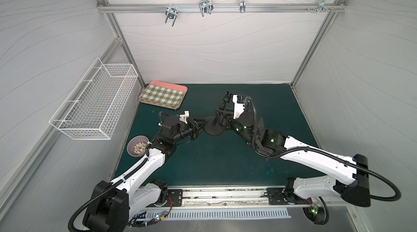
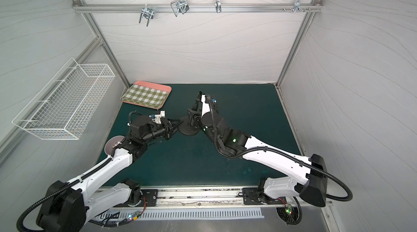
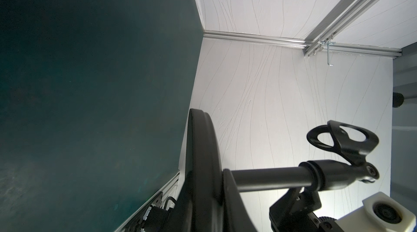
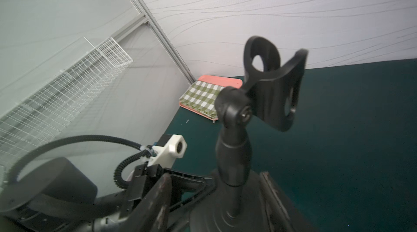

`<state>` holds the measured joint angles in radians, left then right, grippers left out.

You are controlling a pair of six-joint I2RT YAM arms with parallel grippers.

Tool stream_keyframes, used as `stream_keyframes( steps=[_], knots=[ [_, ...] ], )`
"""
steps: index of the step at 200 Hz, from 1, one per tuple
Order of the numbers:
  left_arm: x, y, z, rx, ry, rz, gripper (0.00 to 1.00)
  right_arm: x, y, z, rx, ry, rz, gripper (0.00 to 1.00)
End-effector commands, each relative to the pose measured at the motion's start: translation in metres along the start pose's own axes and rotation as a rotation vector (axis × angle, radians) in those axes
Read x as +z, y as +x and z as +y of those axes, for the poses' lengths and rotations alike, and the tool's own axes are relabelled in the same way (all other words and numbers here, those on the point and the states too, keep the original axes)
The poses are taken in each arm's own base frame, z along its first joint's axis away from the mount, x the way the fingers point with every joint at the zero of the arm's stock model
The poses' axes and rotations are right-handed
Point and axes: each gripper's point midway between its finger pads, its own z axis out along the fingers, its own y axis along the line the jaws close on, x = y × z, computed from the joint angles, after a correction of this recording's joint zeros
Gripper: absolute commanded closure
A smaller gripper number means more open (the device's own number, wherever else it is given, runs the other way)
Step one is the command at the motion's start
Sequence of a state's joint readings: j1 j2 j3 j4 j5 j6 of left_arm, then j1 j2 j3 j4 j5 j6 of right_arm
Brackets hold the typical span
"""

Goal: Assemble a microphone stand
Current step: Screw the microphone stand pole into the microphone stand base.

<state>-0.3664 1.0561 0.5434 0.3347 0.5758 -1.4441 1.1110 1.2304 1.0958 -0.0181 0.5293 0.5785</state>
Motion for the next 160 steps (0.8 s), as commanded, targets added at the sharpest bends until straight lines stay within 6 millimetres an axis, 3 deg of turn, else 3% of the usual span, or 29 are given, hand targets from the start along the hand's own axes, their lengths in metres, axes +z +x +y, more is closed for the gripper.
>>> stream_keyframes(
  steps=[1, 48, 97, 160],
  knots=[
    [-0.007, 0.000, -0.051, 0.078, 0.157, -0.003, 1.00, -0.014, -0.010, -0.005, -0.037, -0.113, -0.022, 0.35],
    [-0.008, 0.002, -0.051, 0.079, 0.158, -0.001, 1.00, -0.023, -0.023, -0.020, -0.008, -0.507, 0.006, 0.36],
    [-0.009, 0.002, -0.053, 0.080, 0.162, -0.001, 1.00, -0.026, -0.032, -0.001, -0.084, -0.767, 0.097, 0.44],
    [-0.010, 0.002, -0.054, 0.081, 0.163, -0.002, 1.00, -0.002, -0.024, 0.005, -0.104, -0.826, 0.185, 0.48]
  ],
)
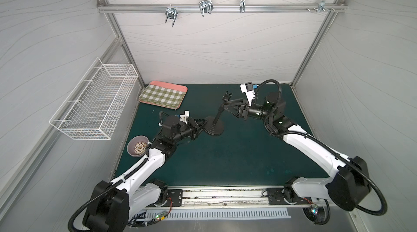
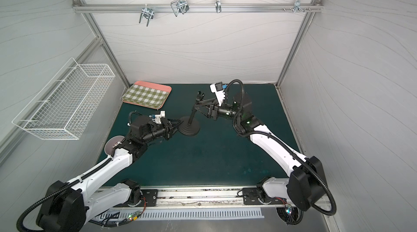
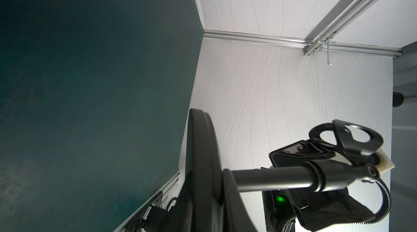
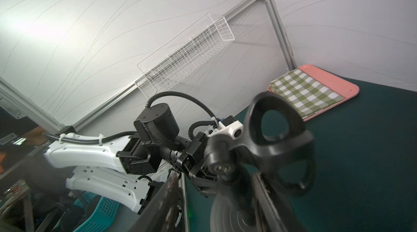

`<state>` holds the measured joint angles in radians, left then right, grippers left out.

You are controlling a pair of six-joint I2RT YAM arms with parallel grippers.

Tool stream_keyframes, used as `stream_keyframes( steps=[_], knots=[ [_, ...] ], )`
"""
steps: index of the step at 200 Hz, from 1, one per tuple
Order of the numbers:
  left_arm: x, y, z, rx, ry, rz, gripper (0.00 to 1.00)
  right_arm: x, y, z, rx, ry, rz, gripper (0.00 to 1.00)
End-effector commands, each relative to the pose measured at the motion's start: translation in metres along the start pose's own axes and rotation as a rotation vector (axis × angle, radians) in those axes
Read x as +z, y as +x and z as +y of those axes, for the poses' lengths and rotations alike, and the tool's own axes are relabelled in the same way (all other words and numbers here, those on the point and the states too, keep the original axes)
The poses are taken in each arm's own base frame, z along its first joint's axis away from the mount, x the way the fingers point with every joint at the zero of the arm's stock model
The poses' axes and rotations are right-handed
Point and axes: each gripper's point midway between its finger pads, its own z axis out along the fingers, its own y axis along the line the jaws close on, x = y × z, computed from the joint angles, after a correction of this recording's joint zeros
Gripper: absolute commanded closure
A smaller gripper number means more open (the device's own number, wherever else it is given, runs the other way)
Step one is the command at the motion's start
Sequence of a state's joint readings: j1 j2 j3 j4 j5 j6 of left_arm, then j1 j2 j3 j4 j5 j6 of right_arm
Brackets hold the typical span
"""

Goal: Assemble a microphone stand
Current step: Screw the microphone stand pole into the microphone stand base.

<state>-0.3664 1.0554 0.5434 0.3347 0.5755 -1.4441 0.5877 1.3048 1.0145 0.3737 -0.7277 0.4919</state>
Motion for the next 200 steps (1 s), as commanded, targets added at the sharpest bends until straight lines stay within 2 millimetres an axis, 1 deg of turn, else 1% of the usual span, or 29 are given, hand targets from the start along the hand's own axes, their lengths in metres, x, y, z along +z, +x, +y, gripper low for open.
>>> stream_keyframes(
  steps=[1, 24, 39, 68, 89, 99, 105, 119, 133, 141, 151, 163, 179, 188, 200],
  knots=[
    [-0.010, 0.002, -0.054, 0.080, 0.162, -0.001, 1.00, 0.004, 0.000, 0.008, -0.038, -0.073, 0.032, 0.48],
    [-0.010, 0.002, -0.054, 0.083, 0.162, -0.001, 1.00, 0.008, 0.002, 0.002, -0.038, -0.067, 0.039, 0.49],
    [-0.010, 0.003, -0.054, 0.083, 0.161, 0.000, 1.00, 0.010, 0.002, -0.001, -0.040, -0.065, 0.041, 0.51],
    [-0.010, 0.003, -0.054, 0.083, 0.159, 0.000, 1.00, 0.014, 0.000, -0.002, -0.042, -0.075, 0.038, 0.65],
    [-0.010, 0.003, -0.055, 0.083, 0.161, 0.000, 1.00, 0.017, 0.000, -0.008, -0.022, -0.010, 0.023, 0.76],
    [-0.010, 0.002, -0.056, 0.084, 0.161, -0.001, 1.00, 0.017, 0.001, -0.012, -0.011, 0.064, 0.009, 0.81],
    [-0.010, 0.003, -0.056, 0.085, 0.162, -0.001, 1.00, 0.017, 0.003, -0.013, -0.012, 0.114, 0.001, 0.82],
    [-0.010, 0.003, -0.056, 0.086, 0.161, -0.002, 1.00, 0.016, 0.006, -0.014, -0.029, 0.236, -0.023, 0.80],
    [-0.010, 0.002, -0.056, 0.088, 0.159, -0.003, 1.00, 0.014, 0.010, -0.012, -0.030, 0.359, -0.063, 0.83],
    [-0.010, 0.002, -0.056, 0.088, 0.159, -0.003, 1.00, 0.010, 0.012, -0.013, -0.005, 0.453, -0.094, 0.82],
    [-0.010, 0.002, -0.056, 0.087, 0.157, -0.003, 1.00, 0.004, 0.016, -0.017, 0.034, 0.567, -0.128, 0.85],
    [-0.009, 0.002, -0.055, 0.085, 0.156, -0.003, 1.00, -0.004, 0.019, -0.021, 0.103, 0.690, -0.171, 0.82],
    [-0.009, 0.001, -0.055, 0.085, 0.156, -0.004, 1.00, -0.007, 0.023, -0.019, 0.150, 0.785, -0.221, 0.84],
    [-0.009, 0.002, -0.055, 0.086, 0.156, -0.003, 1.00, -0.005, 0.023, -0.013, 0.147, 0.813, -0.246, 0.85],
    [-0.010, 0.001, -0.055, 0.085, 0.156, -0.004, 1.00, -0.003, 0.022, -0.008, 0.133, 0.859, -0.279, 0.82]
  ],
)
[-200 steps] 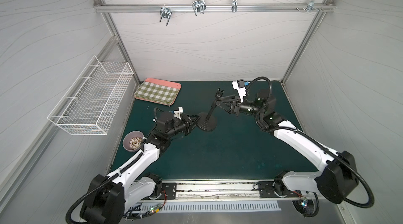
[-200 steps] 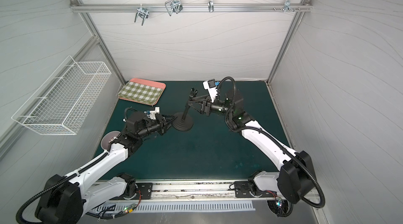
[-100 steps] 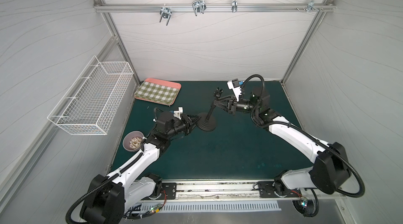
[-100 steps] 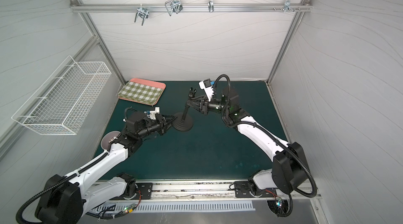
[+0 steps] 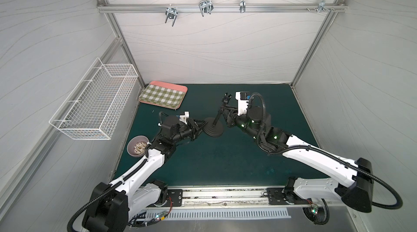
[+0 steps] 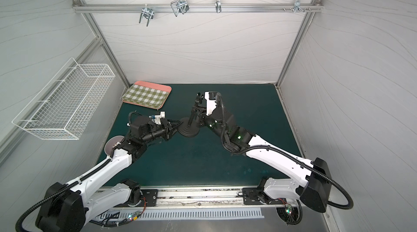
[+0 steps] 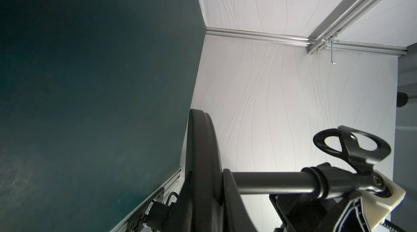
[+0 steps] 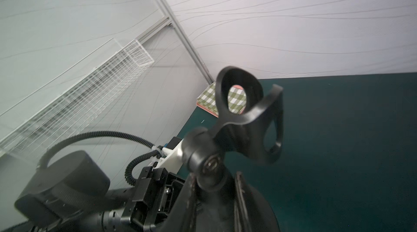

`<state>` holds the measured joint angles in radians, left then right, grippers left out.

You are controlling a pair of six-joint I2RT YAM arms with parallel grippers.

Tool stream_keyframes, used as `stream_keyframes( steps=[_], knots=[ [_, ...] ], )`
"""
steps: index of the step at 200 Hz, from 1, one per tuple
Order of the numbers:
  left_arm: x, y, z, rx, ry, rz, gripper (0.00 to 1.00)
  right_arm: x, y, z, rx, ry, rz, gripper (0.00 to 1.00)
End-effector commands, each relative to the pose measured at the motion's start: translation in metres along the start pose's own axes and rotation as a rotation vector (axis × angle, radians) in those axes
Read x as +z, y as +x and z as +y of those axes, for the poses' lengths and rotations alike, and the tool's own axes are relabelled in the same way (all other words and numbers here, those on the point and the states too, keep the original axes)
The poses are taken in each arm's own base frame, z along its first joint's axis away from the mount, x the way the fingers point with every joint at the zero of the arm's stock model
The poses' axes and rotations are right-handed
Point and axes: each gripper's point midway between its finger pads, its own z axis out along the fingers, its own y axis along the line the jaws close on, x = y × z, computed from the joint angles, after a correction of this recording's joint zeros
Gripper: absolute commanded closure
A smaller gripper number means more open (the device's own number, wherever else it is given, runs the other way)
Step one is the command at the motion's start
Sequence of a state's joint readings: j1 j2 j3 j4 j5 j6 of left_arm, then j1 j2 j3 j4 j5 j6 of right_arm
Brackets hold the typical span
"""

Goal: Assemble a microphone stand
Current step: Screw the microphone stand pole into the microphone stand base.

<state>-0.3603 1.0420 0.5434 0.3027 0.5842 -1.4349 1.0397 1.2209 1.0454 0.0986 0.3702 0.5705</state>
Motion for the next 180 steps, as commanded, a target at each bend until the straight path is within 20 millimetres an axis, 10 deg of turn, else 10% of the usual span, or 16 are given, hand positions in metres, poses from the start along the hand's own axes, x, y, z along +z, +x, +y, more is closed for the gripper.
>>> stream_keyframes(
  steps=[1, 81, 180],
  knots=[
    [-0.008, 0.001, -0.058, 0.087, 0.170, -0.008, 1.00, -0.006, 0.001, -0.015, 0.057, 0.226, -0.086, 0.82],
    [-0.007, 0.000, -0.057, 0.086, 0.169, -0.009, 1.00, -0.019, 0.000, -0.008, -0.015, 0.097, -0.027, 0.33],
    [-0.008, 0.001, -0.060, 0.088, 0.176, -0.008, 1.00, -0.025, -0.013, 0.007, -0.118, -0.668, 0.159, 0.43]
  ],
)
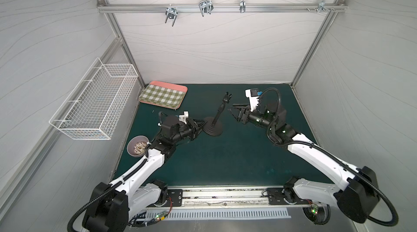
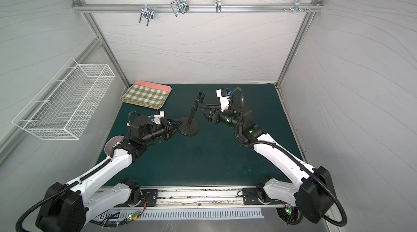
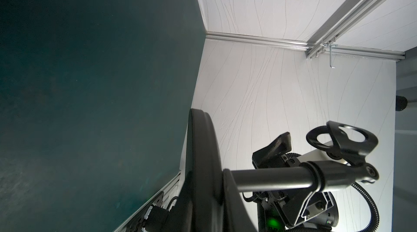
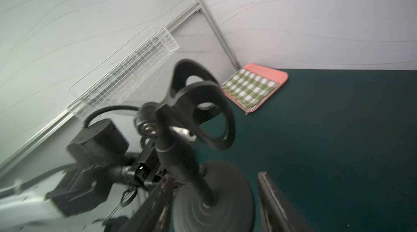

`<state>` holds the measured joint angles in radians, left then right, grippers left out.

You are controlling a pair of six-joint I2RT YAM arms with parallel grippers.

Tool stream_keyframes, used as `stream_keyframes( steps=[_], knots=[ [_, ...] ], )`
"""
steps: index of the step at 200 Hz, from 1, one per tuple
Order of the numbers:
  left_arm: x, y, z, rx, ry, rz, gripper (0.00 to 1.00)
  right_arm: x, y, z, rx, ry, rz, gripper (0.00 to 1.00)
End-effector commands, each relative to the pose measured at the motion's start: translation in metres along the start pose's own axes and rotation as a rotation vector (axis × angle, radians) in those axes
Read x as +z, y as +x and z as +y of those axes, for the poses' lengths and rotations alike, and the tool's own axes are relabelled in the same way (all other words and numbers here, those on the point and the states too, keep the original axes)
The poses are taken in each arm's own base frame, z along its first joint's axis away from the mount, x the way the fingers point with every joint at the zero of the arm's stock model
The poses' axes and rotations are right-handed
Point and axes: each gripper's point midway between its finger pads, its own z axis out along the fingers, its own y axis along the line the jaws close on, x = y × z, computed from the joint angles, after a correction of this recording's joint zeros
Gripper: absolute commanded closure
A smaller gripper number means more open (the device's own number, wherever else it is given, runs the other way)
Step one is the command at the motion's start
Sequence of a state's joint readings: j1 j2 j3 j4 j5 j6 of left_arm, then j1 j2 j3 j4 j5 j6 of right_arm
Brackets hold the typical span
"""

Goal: Assemble a microphone stand
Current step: Screw the microphone stand pole into the microphone stand base.

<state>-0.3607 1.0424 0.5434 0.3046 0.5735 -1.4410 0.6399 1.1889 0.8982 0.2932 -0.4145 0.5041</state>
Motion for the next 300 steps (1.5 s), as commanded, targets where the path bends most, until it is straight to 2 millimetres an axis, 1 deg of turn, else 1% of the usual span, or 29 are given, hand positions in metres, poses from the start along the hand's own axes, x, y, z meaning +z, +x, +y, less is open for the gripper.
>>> stream_keyframes(
  steps=[1, 12, 46, 63, 85, 93, 113, 136, 147, 153, 169, 185, 193, 197, 200, 206, 213, 225, 242, 255, 265, 280, 300],
  knots=[
    [-0.009, 0.003, -0.060, 0.093, 0.176, 0.003, 1.00, -0.001, -0.007, 0.047, -0.103, -0.291, 0.051, 0.43],
    [-0.009, 0.003, -0.060, 0.093, 0.176, 0.004, 1.00, 0.002, -0.007, 0.049, -0.115, -0.310, 0.064, 0.44],
    [-0.010, 0.004, -0.060, 0.096, 0.176, 0.003, 1.00, 0.014, -0.007, 0.040, -0.119, -0.295, 0.077, 0.46],
    [-0.010, 0.004, -0.060, 0.097, 0.175, 0.006, 1.00, 0.019, -0.008, 0.040, -0.127, -0.317, 0.078, 0.51],
    [-0.010, 0.004, -0.061, 0.097, 0.176, 0.007, 1.00, 0.026, -0.009, 0.038, -0.130, -0.330, 0.084, 0.60],
    [-0.010, 0.004, -0.062, 0.101, 0.178, 0.007, 1.00, 0.029, -0.008, 0.036, -0.124, -0.327, 0.090, 0.64],
    [-0.010, 0.005, -0.062, 0.100, 0.179, 0.007, 1.00, 0.035, -0.008, 0.031, -0.117, -0.312, 0.093, 0.66],
    [-0.011, 0.005, -0.063, 0.107, 0.184, 0.005, 1.00, 0.038, -0.009, 0.025, -0.096, -0.275, 0.087, 0.75],
    [-0.012, 0.005, -0.064, 0.109, 0.185, 0.002, 0.99, 0.039, -0.010, 0.019, -0.072, -0.219, 0.077, 0.81],
    [-0.012, 0.005, -0.064, 0.108, 0.186, 0.002, 1.00, 0.039, -0.010, 0.017, -0.063, -0.176, 0.069, 0.83],
    [-0.012, 0.005, -0.064, 0.109, 0.186, 0.001, 1.00, 0.038, -0.007, 0.015, -0.067, -0.030, 0.049, 0.81],
    [-0.011, 0.004, -0.064, 0.108, 0.184, -0.002, 1.00, 0.034, -0.001, 0.022, -0.096, 0.111, 0.016, 0.80],
    [-0.011, 0.003, -0.063, 0.106, 0.181, -0.002, 1.00, 0.032, 0.002, 0.024, -0.091, 0.192, -0.007, 0.87],
    [-0.010, 0.003, -0.063, 0.106, 0.181, -0.002, 1.00, 0.030, 0.003, 0.024, -0.082, 0.238, -0.021, 0.88],
    [-0.010, 0.003, -0.063, 0.105, 0.180, -0.003, 1.00, 0.029, 0.004, 0.024, -0.071, 0.271, -0.029, 0.87],
    [-0.010, 0.002, -0.062, 0.101, 0.178, -0.003, 1.00, 0.024, 0.004, 0.020, -0.040, 0.356, -0.054, 0.82],
    [-0.009, 0.002, -0.061, 0.100, 0.175, -0.001, 1.00, 0.021, 0.006, 0.020, -0.001, 0.418, -0.077, 0.82],
    [-0.008, 0.002, -0.060, 0.095, 0.171, 0.001, 1.00, 0.023, 0.008, 0.028, 0.030, 0.439, -0.091, 0.85],
    [-0.007, 0.002, -0.059, 0.095, 0.169, 0.000, 1.00, 0.019, 0.007, 0.033, 0.081, 0.534, -0.143, 0.82],
    [-0.007, 0.002, -0.058, 0.093, 0.168, 0.000, 1.00, 0.017, 0.004, 0.039, 0.082, 0.594, -0.189, 0.77],
    [-0.007, 0.002, -0.059, 0.094, 0.168, -0.001, 1.00, 0.016, 0.003, 0.041, 0.084, 0.637, -0.222, 0.76],
    [-0.007, 0.001, -0.058, 0.093, 0.167, -0.001, 1.00, 0.017, 0.001, 0.046, 0.092, 0.657, -0.242, 0.71],
    [-0.007, 0.001, -0.058, 0.092, 0.166, -0.002, 1.00, 0.021, 0.005, 0.055, 0.102, 0.610, -0.207, 0.65]
  ],
)
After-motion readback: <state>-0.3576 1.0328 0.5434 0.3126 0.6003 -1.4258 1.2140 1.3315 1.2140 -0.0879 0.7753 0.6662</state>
